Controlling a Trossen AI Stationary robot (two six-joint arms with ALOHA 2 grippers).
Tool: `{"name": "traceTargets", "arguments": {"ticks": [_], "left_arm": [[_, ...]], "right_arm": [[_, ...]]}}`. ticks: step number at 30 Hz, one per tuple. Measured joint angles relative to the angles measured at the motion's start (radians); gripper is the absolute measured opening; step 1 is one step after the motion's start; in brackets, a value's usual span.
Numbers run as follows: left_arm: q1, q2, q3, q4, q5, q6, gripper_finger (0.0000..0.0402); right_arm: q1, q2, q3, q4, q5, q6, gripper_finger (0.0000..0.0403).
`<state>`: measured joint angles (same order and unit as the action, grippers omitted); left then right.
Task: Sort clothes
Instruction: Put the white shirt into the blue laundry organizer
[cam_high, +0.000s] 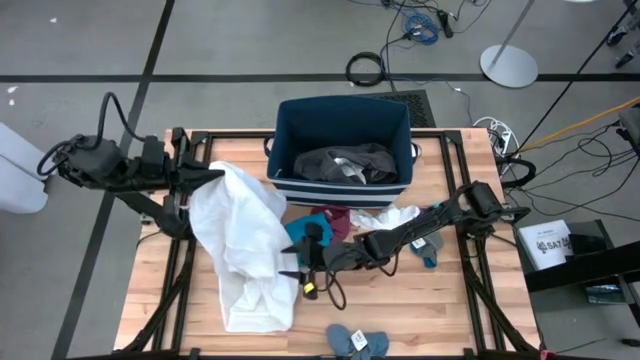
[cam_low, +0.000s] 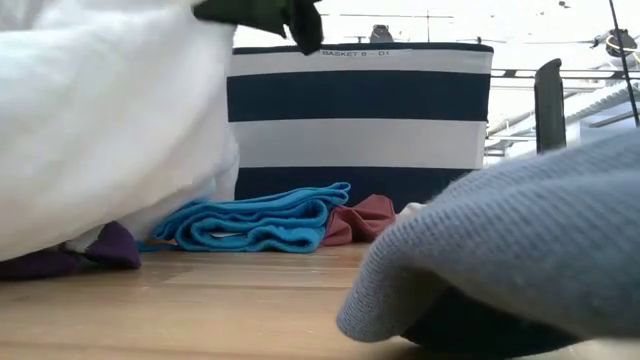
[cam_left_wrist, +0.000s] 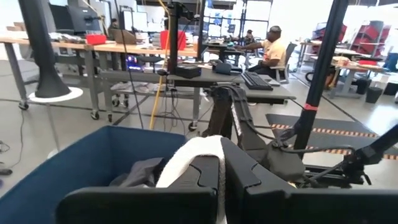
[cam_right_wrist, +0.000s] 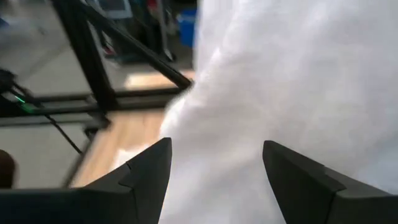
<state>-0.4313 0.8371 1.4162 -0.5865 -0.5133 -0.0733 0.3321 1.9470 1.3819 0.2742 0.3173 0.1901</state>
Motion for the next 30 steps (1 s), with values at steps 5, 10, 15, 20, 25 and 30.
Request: {"name": "traceTargets", "arguments": {"ticks": [5,10,15,20,25,30], "left_arm": [[0.0,0.0,-0.001,-0.008,0.013,0.0,0.0001],[0.0,0.0,-0.001,-0.011,0.013,0.0,0.0001],[0.0,0.0,-0.001,-0.013,0.013,0.0,0.0001],[0.0,0.0,-0.001,-0.015,0.012,-0.002,0.0002],[0.0,0.001,-0.001,-0.036,0.012,-0.025,0.0002],[0.0,0.013,-0.001,-0.037,0.012,-0.026,0.0002]], "right_arm": [[-0.004,-0.005,0.0,-0.114,0.018,0.023,0.024],[-0.006,-0.005,0.0,-0.212,0.019,0.032,0.024],[-0.005,-0.005,0.0,-0.293,0.017,0.056,0.024],[-0.006,-0.005,0.0,-0.311,0.017,0.049,0.024],[-0.021,-0.005,0.0,-0.322,0.018,-0.032,0.024],[-0.05,-0.005,0.0,-0.187,0.017,-0.104,0.024]]}}
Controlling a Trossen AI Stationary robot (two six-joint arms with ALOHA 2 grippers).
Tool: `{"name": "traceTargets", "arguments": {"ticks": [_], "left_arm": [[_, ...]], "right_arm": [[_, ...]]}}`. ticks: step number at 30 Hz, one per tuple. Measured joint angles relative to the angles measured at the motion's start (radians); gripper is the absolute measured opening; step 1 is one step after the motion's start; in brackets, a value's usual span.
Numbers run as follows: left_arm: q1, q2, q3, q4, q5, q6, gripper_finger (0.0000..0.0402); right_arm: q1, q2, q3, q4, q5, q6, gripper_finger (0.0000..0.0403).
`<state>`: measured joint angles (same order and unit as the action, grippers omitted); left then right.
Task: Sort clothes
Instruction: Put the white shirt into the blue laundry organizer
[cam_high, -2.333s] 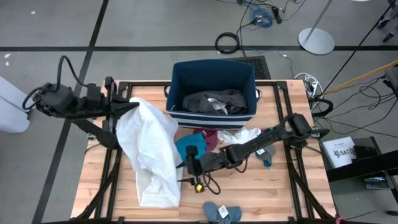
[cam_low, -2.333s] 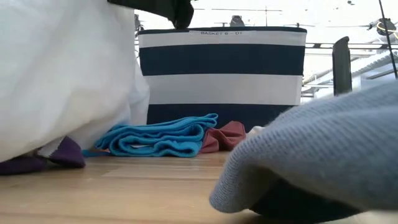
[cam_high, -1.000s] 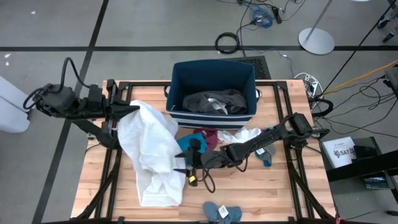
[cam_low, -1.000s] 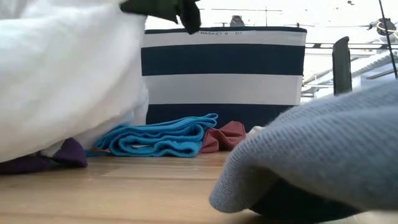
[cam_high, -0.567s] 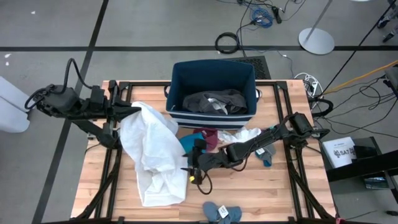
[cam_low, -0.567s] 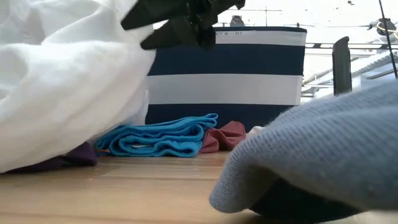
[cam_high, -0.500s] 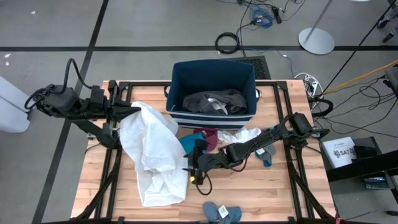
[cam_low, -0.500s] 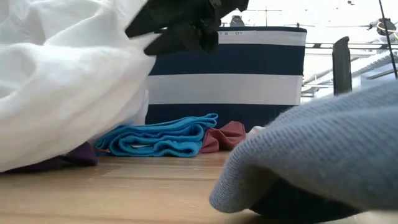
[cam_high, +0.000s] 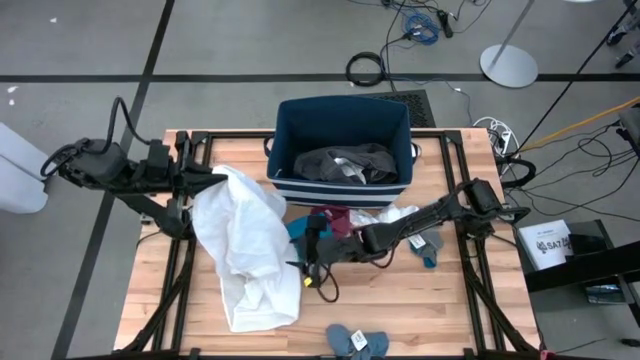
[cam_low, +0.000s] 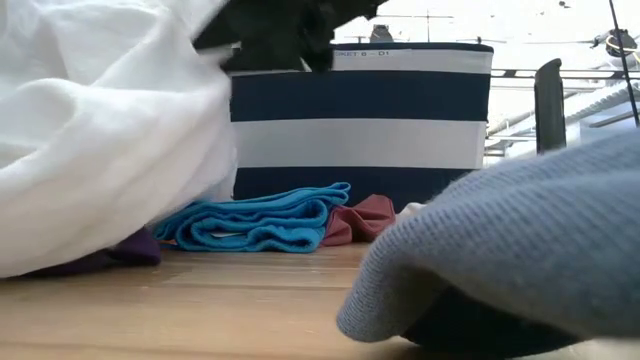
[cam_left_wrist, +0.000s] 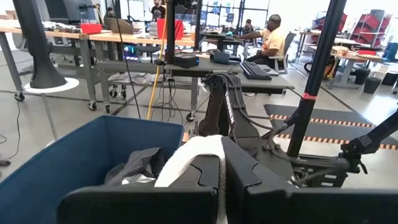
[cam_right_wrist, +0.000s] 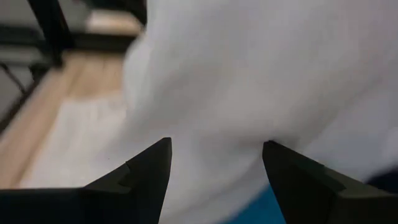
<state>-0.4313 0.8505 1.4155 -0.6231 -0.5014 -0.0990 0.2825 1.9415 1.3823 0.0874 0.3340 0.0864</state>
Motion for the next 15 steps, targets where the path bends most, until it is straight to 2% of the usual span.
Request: {"name": "traceTargets", "arguments": {"ticks": [2,6,12,15], "left_arm": [[0.0,0.005,0.0,0.002,0.0,0.0,0.0002],[0.0,0.01,0.0,0.012,0.0,0.0,0.0002],[0.0,0.019,0.0,0.014,0.011,-0.027,0.0002],[0.0,0.03,0.0,0.034,0.034,-0.028,0.0002]], "right_arm": [[-0.011,0.0,0.0,0.088,-0.036,-0.019,0.024],[-0.03,0.0,0.0,0.223,-0.177,-0.023,0.024],[-0.039,0.004,0.0,0.314,-0.211,-0.01,0.024],[-0.034,0.012,0.0,0.344,-0.265,0.021,0.0224]]}}
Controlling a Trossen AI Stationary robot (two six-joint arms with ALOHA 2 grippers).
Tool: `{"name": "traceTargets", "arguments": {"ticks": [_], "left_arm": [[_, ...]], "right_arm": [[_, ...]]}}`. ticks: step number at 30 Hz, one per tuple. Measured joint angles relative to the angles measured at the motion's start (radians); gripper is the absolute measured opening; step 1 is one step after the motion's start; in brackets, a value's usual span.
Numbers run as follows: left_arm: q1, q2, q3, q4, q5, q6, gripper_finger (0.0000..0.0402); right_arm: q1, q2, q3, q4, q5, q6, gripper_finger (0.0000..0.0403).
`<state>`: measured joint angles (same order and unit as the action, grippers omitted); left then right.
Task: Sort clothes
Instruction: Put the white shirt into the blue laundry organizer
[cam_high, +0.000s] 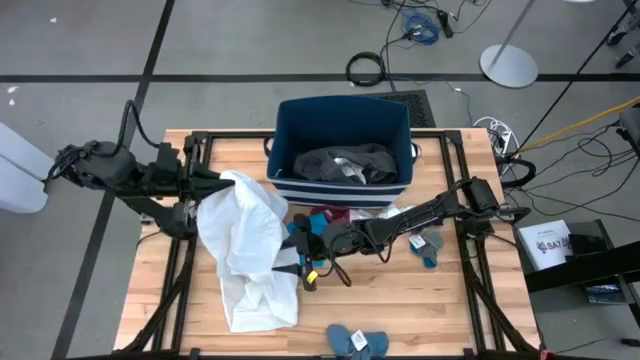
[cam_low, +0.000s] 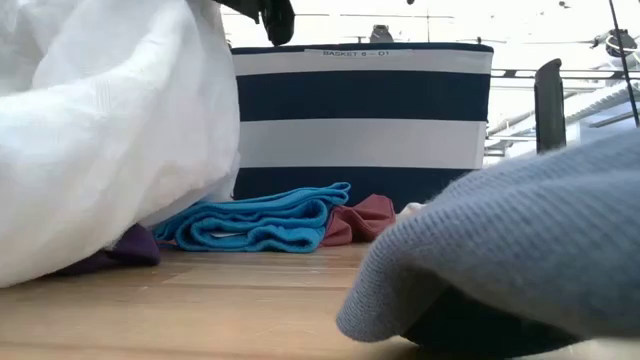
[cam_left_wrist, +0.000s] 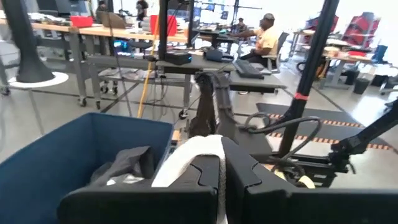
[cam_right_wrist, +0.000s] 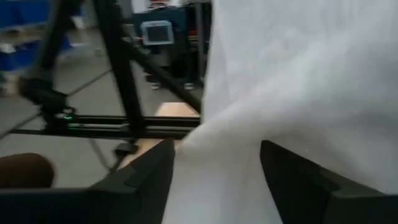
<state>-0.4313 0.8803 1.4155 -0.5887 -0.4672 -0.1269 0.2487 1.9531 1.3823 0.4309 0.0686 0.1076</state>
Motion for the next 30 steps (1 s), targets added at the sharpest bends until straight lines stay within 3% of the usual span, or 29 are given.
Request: {"name": "traceTargets", "arguments": {"ticks": [3,8,12,17,23,30], "left_arm": [[0.0,0.013,0.0,0.053,0.047,-0.019,0.0002],[0.0,0.049,0.0,0.174,0.152,-0.025,0.0002],[-0.001,0.083,0.0,0.275,0.24,-0.023,0.0002],[-0.001,0.111,0.0,0.438,0.305,0.057,0.0002],[-0.001,0.122,0.0,0.619,0.319,0.173,0.0002],[0.006,0.121,0.0,0.733,0.319,0.29,0.0002]], "right_arm": [[0.013,0.002,0.0,0.014,-0.028,0.029,0.0166],[0.038,-0.003,0.0,0.041,-0.077,0.012,0.0019],[0.061,-0.065,0.0,0.035,-0.08,-0.024,0.0007],[0.096,-0.233,0.0,0.003,-0.016,-0.219,0.0001],[0.132,-0.419,0.0,-0.011,0.037,-0.413,0.0],[0.126,-0.552,0.0,-0.061,0.044,-0.477,0.0]]}}
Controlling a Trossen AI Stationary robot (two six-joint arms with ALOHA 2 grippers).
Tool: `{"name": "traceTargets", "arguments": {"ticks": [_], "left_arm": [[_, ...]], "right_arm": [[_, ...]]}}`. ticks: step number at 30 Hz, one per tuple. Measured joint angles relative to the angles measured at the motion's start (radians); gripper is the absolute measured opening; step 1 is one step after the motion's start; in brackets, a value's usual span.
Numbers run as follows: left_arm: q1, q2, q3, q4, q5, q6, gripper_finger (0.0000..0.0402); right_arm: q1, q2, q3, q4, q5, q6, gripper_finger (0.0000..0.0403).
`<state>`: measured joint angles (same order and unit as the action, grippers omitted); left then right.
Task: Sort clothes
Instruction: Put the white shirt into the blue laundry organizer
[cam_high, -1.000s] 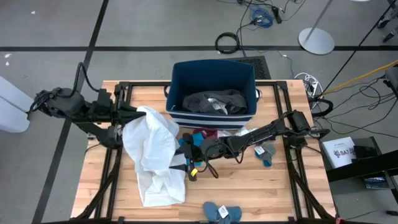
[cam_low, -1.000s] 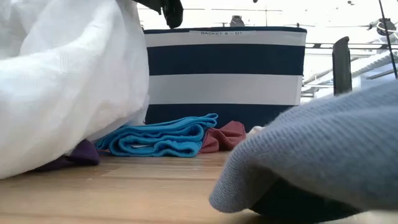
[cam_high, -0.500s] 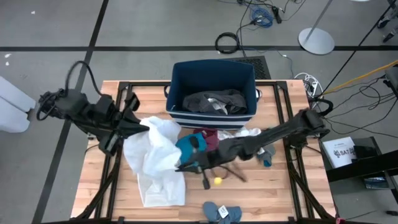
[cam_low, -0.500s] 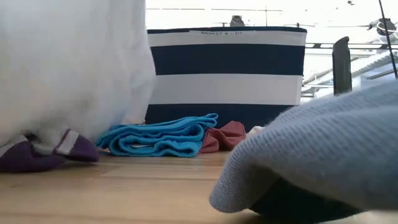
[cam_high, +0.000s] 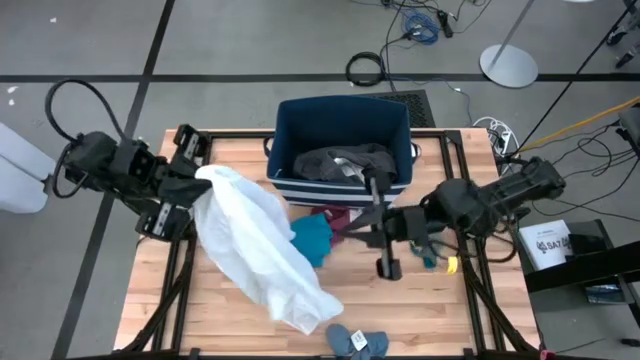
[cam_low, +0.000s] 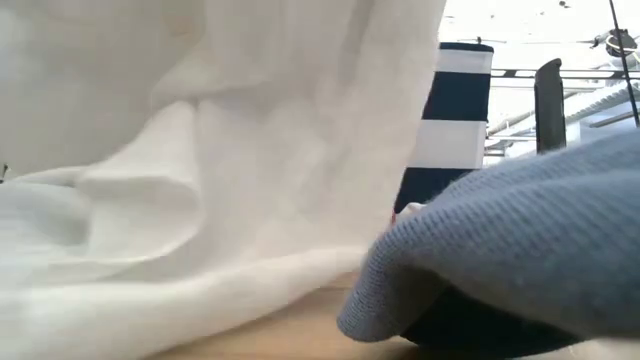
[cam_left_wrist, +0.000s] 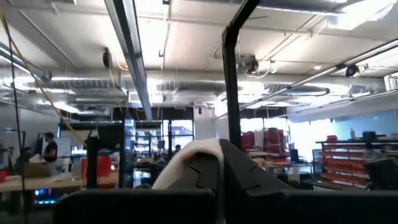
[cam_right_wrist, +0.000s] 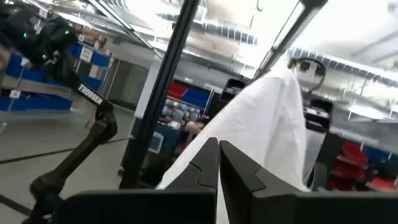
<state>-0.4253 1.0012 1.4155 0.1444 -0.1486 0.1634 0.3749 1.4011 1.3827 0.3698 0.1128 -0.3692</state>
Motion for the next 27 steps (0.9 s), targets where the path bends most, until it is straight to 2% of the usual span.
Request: {"name": "traceTargets", "arguments": {"ticks": [6,9,11,14,17,23,27], "left_arm": [[0.006,0.0,0.0,-0.089,-0.002,0.0,0.0002],[0.005,0.0,0.0,-0.114,-0.005,0.0,0.0002],[0.005,0.0,0.0,-0.12,-0.005,0.0,0.0002],[0.005,0.001,0.0,-0.133,-0.005,-0.013,0.0002],[0.005,0.002,0.0,-0.135,-0.005,-0.05,0.0002],[0.005,-0.008,0.0,-0.172,-0.005,-0.052,0.0002],[0.007,-0.017,0.0,-0.19,-0.015,-0.045,0.0002]], "right_arm": [[0.0,-0.029,0.0,-0.302,-0.01,0.186,0.0],[0.008,-0.014,0.0,-0.416,-0.009,0.21,0.0004],[0.007,0.009,0.0,-0.453,-0.003,0.215,0.0014],[0.007,0.06,0.0,-0.457,0.07,0.237,0.004],[0.006,0.114,0.0,-0.477,0.119,0.287,0.0083],[0.008,0.155,0.0,-0.707,0.11,0.535,0.021],[0.02,0.154,0.0,-0.795,0.016,0.644,0.029]]}}
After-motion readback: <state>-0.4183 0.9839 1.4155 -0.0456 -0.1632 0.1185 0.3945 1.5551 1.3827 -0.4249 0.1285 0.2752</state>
